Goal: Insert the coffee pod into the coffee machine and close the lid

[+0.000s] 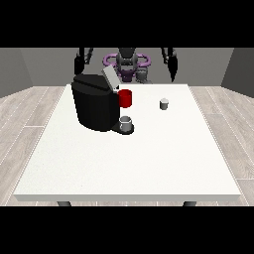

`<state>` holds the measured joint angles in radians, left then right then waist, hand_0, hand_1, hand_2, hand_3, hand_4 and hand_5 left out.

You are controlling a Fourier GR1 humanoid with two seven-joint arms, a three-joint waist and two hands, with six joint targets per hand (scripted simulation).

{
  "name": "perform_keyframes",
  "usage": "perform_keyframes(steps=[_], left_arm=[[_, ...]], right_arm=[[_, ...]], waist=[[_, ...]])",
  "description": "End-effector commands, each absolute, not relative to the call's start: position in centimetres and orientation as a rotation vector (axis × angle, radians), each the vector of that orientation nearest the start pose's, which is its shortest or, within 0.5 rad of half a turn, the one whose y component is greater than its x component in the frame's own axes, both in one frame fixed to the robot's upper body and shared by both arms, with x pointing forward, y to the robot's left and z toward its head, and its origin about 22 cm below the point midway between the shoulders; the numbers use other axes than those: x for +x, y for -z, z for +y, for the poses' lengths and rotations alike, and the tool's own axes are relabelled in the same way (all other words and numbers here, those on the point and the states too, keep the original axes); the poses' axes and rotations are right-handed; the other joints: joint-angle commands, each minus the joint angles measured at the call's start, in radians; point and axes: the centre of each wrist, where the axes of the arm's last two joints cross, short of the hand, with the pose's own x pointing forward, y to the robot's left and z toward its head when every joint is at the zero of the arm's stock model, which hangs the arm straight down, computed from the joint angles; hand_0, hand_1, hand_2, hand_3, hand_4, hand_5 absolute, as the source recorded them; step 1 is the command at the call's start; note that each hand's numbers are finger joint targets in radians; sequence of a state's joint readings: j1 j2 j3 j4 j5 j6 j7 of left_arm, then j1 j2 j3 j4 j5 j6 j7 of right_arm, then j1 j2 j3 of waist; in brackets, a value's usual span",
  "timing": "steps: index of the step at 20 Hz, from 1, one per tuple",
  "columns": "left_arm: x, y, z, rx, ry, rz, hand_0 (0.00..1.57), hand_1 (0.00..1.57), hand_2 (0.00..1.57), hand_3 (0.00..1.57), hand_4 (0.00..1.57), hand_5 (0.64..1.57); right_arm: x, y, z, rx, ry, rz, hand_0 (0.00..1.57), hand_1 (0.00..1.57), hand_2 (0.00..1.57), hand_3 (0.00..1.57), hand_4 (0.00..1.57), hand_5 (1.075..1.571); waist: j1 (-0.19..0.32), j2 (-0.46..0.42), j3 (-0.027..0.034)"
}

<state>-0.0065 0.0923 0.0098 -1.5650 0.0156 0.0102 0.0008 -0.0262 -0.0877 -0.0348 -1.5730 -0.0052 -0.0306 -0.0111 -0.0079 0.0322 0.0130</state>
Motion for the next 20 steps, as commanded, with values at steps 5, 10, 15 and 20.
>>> perform_keyframes(steps=[5,10,15,20], left_arm=[[24.5,-2.2,24.2,-0.067,0.206,-1.618,0.00,0.00,0.00,0.00,0.59,1.571],[25.4,-0.9,27.6,0.089,0.352,-1.540,0.00,0.00,0.00,0.00,0.45,1.571],[27.8,-1.0,30.8,0.199,0.398,-1.485,0.00,0.00,0.00,0.00,0.00,1.571],[28.2,0.3,31.6,0.383,0.572,-1.463,0.00,0.00,0.00,0.00,0.00,1.571]], right_arm=[[23.1,2.7,-25.5,-0.044,-0.006,-1.538,0.00,0.00,0.00,0.00,0.33,1.571],[24.3,0.4,-24.7,0.003,0.076,-1.650,0.00,0.00,0.00,0.00,0.32,1.571],[24.5,-0.5,-23.1,0.033,-0.001,-1.706,0.00,0.00,0.00,0.00,0.36,1.571],[26.2,-2.4,-23.6,0.084,-0.022,-1.796,0.00,0.00,0.00,0.00,0.23,1.571]], waist=[[0.010,-0.063,-0.0126],[-0.046,-0.028,-0.0129],[-0.101,0.025,-0.0133],[-0.141,0.113,-0.0134]])
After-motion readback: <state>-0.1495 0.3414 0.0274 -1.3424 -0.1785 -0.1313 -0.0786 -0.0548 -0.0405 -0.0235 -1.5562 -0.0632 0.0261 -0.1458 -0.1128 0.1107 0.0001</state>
